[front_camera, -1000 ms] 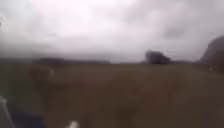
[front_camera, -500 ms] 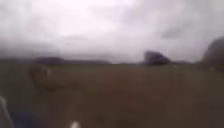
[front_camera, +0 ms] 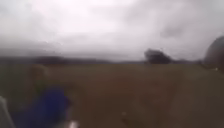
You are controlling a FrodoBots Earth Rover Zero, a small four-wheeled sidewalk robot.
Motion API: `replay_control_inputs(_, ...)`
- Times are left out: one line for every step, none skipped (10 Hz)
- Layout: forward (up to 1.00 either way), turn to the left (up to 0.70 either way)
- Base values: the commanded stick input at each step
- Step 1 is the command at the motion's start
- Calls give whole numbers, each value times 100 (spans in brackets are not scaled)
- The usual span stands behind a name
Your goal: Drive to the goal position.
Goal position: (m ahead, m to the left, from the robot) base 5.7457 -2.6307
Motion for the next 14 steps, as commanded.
replay_control_inputs(70,0)
replay_control_inputs(70,0)
replay_control_inputs(70,0)
replay_control_inputs(70,0)
replay_control_inputs(70,0)
replay_control_inputs(70,0)
replay_control_inputs(70,-5)
replay_control_inputs(70,-10)
replay_control_inputs(70,-35)
replay_control_inputs(70,-35)
replay_control_inputs(70,-35)
replay_control_inputs(70,0)
replay_control_inputs(70,0)
replay_control_inputs(70,0)
